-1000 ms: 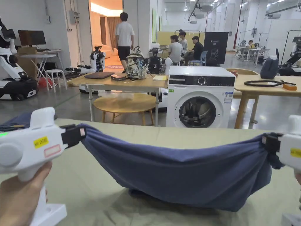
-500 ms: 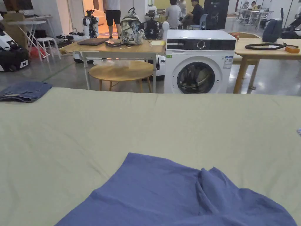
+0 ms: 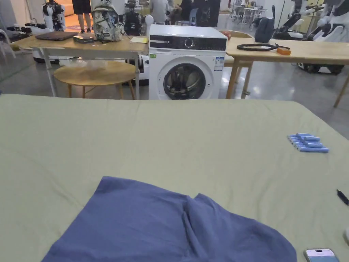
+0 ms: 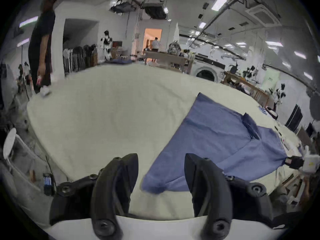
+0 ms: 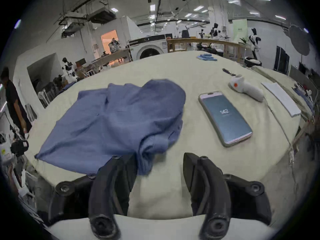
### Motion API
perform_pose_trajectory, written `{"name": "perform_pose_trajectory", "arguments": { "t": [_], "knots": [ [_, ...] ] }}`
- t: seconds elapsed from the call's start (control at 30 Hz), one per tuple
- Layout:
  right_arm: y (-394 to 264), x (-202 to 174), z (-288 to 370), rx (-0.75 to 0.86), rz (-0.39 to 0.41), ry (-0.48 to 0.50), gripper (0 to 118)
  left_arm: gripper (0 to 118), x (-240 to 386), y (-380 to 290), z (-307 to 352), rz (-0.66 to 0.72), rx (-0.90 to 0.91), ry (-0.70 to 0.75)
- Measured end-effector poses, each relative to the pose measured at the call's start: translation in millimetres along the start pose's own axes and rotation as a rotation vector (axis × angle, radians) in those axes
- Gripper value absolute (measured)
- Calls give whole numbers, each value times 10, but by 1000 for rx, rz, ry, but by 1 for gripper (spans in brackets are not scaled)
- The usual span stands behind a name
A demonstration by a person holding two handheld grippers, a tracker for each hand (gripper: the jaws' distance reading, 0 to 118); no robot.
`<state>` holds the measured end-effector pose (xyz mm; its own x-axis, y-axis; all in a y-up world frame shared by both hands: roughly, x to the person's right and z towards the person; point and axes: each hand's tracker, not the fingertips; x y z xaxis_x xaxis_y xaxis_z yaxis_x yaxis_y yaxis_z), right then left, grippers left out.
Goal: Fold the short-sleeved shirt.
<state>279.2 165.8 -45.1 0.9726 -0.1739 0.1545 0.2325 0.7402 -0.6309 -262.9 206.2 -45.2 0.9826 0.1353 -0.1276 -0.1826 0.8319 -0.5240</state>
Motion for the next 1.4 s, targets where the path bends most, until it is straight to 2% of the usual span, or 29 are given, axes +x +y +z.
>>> {"name": "perform_pose_trajectory", "arguments": {
  "t": [0.07,0.27,0.3,0.33,0.37,0.43,0.5,0.53,0.57,0.67,0.8,0.87,0.9,1.0,1.2,1.27,1.3,1.33,1.37,1.4],
  "knots": [
    [247,-96,117,40,-21,27,58,54,39,136,61,-18,60,-46],
    [816,-591,467,324,158,84,55,54,664,785,431,-144,302,-153],
    [876,-674,504,362,171,94,50,54,723,863,455,-148,326,-185],
    [929,-744,530,390,189,111,36,53,782,919,495,-147,355,-223],
    [969,-807,541,410,202,129,23,44,828,957,523,-149,372,-260],
    [986,-874,505,421,222,142,0,0,864,1013,531,-130,381,-324],
    [999,-951,483,420,236,133,0,0,906,1030,527,-107,380,-319],
    [991,-952,455,414,244,137,0,0,906,1052,551,-99,440,-337],
    [988,-962,448,411,247,147,0,0,906,1055,522,-118,365,-347],
    [965,-954,421,394,232,161,0,0,819,1052,500,-104,328,-303],
    [899,-879,411,376,209,181,0,0,386,935,417,-5,245,-181],
    [865,-820,384,347,186,194,0,43,43,748,283,55,156,-188],
    [845,-793,358,332,176,195,0,56,-72,628,187,87,104,-162],
    [791,-718,296,291,150,197,0,57,-180,282,-71,115,-51,-73],
    [760,-637,289,262,116,201,0,57,-455,-379,-724,203,-263,-107],
    [762,-598,294,261,109,190,0,47,-362,-416,-805,188,-269,-60],
    [766,-576,292,259,103,186,0,34,-347,-401,-807,184,-256,-39],
    [761,-537,277,253,93,184,0,13,-338,-364,-805,178,-249,-25],
    [768,-508,265,250,81,183,0,3,-302,-347,-789,181,-251,-42],
    [780,-481,248,249,71,183,0,3,-311,-360,-838,224,-276,-101]
  ]
}}
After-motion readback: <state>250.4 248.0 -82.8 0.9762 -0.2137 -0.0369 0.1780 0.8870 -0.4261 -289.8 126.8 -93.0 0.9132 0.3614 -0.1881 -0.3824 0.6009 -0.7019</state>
